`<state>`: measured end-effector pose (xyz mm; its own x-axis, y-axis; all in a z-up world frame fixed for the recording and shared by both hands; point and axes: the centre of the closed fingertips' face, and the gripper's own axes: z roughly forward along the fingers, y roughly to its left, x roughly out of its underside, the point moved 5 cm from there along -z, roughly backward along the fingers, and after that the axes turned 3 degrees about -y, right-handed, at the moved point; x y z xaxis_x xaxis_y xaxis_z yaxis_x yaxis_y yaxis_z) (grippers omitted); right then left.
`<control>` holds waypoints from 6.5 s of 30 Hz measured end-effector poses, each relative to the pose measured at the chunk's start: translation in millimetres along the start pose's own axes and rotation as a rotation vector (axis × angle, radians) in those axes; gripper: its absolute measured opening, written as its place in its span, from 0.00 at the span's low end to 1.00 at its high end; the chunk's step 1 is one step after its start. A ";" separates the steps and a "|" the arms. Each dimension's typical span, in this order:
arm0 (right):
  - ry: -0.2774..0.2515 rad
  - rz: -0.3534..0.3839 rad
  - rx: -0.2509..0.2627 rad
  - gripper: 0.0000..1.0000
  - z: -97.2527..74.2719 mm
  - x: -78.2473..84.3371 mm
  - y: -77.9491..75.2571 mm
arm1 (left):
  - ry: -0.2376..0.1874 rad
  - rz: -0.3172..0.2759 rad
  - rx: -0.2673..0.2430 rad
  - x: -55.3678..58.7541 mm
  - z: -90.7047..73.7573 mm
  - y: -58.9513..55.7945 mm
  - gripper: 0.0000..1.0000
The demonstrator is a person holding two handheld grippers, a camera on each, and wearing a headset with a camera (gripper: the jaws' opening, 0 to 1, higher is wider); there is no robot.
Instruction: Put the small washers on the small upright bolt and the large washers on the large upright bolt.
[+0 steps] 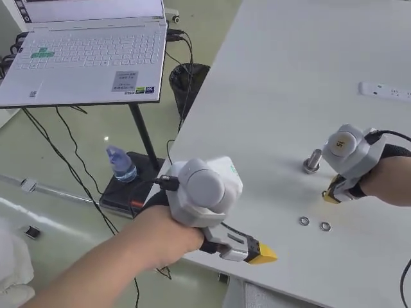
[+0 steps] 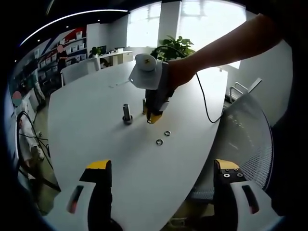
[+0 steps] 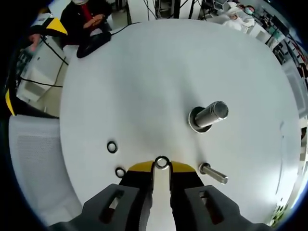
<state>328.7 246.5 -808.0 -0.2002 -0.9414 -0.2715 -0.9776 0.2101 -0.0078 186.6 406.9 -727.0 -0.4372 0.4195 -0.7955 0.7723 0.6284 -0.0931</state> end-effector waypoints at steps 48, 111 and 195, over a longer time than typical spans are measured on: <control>-0.044 0.114 0.051 0.12 -44.5 25.9 -43.0 | 0.006 0.013 0.023 -11.9 11.5 7.8 0.86; -0.035 0.063 0.071 0.13 -28.2 9.4 -57.2 | 0.015 -0.008 0.020 -1.7 13.9 8.6 0.84; -0.020 0.007 0.013 0.25 -7.9 5.9 -63.7 | 0.022 -0.030 0.029 2.8 13.3 11.5 0.84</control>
<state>389.3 225.5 -801.5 -0.2055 -0.9346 -0.2904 -0.9753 0.2202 -0.0184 200.4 406.5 -738.3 -0.4700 0.4149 -0.7791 0.7717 0.6216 -0.1345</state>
